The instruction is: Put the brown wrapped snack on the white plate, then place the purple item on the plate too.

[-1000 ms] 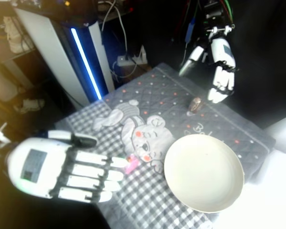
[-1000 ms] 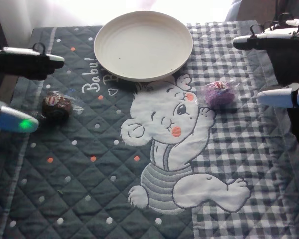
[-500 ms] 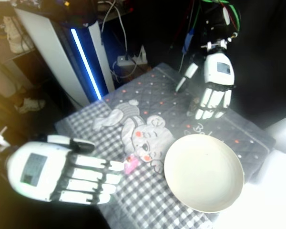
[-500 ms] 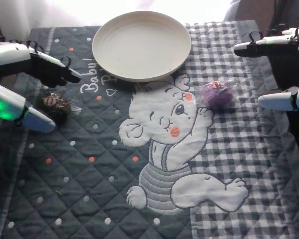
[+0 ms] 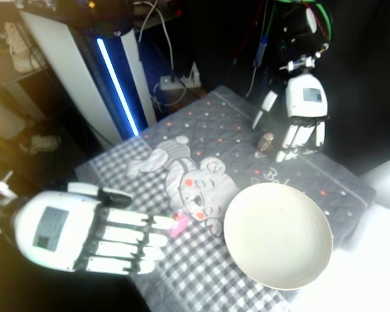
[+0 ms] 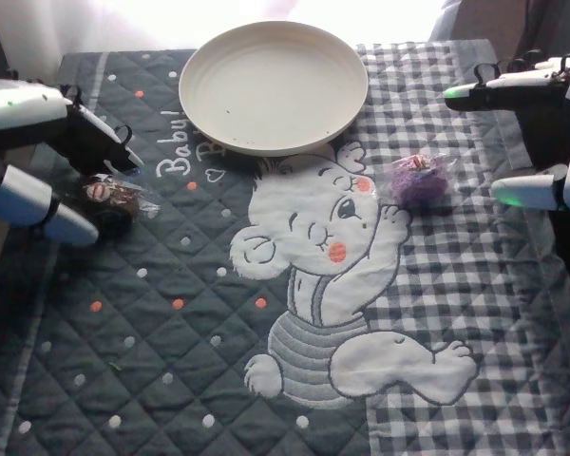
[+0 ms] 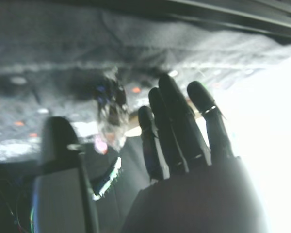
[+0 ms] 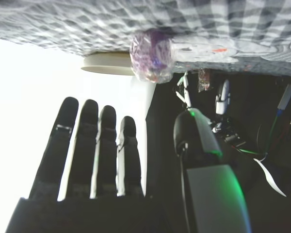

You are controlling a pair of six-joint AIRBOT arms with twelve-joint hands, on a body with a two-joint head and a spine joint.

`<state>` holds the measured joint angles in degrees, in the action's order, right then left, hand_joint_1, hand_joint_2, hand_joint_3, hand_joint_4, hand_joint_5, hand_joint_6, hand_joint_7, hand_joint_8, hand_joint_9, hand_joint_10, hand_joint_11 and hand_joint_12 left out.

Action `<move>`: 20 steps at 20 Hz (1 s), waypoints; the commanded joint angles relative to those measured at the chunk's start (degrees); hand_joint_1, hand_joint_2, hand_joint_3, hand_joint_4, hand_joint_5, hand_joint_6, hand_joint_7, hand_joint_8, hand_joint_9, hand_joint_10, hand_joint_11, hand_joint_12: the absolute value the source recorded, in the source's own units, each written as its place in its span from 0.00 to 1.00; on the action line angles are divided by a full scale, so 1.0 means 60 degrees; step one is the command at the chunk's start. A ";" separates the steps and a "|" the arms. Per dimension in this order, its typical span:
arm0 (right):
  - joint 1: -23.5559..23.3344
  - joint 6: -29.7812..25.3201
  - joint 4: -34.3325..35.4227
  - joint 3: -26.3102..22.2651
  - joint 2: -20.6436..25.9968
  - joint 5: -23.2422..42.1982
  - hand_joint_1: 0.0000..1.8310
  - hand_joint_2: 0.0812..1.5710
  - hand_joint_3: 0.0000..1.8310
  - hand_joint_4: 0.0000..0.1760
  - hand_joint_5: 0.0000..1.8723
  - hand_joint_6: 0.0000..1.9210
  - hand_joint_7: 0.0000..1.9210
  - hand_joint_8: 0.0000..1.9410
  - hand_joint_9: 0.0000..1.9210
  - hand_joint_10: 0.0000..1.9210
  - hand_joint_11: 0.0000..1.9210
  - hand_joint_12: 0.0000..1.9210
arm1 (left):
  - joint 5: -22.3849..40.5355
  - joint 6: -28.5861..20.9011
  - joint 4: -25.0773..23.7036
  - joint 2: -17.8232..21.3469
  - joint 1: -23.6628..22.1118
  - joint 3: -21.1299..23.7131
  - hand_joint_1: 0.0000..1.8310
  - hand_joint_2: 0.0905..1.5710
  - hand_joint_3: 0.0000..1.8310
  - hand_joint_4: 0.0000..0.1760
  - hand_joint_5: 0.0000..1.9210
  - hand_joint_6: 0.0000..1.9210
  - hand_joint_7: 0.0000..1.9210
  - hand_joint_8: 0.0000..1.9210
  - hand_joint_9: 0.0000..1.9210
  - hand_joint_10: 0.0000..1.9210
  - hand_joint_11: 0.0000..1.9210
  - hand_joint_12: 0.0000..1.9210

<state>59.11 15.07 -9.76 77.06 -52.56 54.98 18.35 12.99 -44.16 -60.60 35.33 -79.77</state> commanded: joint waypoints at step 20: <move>-0.0195 -0.0164 0.0240 0.0397 -0.0376 0.0921 0.38 0.76 0.00 0.12 0.20 0.00 0.23 0.00 0.26 0.00 0.17 0.26 | 0.0715 0.0877 0.2209 -0.3112 -0.2366 -0.3325 0.60 0.68 0.00 0.00 0.52 0.51 0.45 0.65 0.41 0.79 0.20 0.88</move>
<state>58.70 14.52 -10.28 79.35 -54.65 54.33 18.96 18.46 -32.01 -79.79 22.04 -99.70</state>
